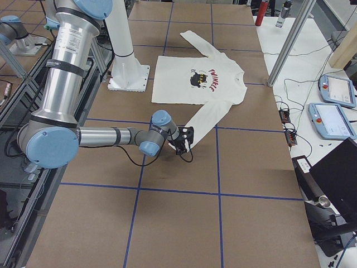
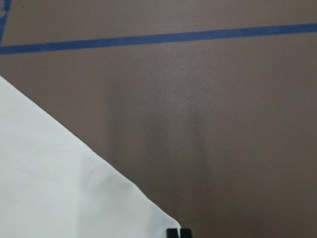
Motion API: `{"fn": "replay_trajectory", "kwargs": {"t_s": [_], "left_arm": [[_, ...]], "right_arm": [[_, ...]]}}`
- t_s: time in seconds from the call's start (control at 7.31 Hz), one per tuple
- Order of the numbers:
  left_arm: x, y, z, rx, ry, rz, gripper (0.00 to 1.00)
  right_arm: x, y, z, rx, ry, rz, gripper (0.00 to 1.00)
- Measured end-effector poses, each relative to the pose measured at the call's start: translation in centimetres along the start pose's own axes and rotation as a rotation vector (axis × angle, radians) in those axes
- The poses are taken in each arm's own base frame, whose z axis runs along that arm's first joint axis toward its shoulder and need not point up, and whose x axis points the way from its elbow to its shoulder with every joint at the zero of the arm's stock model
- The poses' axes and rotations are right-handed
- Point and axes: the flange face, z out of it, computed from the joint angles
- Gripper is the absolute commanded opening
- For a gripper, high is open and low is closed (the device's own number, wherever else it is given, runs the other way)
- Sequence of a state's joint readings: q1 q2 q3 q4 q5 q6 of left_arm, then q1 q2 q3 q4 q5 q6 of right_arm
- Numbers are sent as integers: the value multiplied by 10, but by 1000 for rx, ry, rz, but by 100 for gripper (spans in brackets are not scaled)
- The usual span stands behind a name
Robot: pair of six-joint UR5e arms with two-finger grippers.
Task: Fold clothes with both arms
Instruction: 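Grasp the cuff of the sleeve nearest the right gripper, then carry the sleeve across the shirt front toward the opposite shoulder with the right gripper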
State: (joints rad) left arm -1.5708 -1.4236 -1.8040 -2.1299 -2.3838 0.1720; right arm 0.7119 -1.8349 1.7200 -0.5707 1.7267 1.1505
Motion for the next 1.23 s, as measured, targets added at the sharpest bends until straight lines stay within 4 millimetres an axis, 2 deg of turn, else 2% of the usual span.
{"fn": "replay_trajectory", "kwargs": {"t_s": [0.14, 0.27, 0.55, 0.68, 0.82, 0.96, 1.09, 1.23], "left_arm": [[0, 0, 0, 0, 0, 0, 100], [0, 1, 0, 0, 0, 0, 100], [0, 1, 0, -1, 0, 0, 100], [0, 2, 1, -2, 0, -1, 100], [0, 2, 1, -2, 0, -1, 100], [-1, 2, 0, -2, -1, -2, 100], [-1, 3, 1, -3, -2, -3, 100], [-2, 3, 1, -4, -2, -5, 100]], "right_arm": [[-31, -13, -8, 30, -58, -9, 0], [-70, -29, -19, 64, -132, -21, 0], [-156, -65, -35, 122, -261, -40, 0], [-198, -87, -38, 139, -273, -34, 0], [-253, -121, -45, 158, -247, -16, 0], [-312, -161, -62, 177, -195, 5, 0], [-366, -194, -85, 201, -140, 23, 0], [-412, -218, -106, 232, -107, 32, 0]]}}
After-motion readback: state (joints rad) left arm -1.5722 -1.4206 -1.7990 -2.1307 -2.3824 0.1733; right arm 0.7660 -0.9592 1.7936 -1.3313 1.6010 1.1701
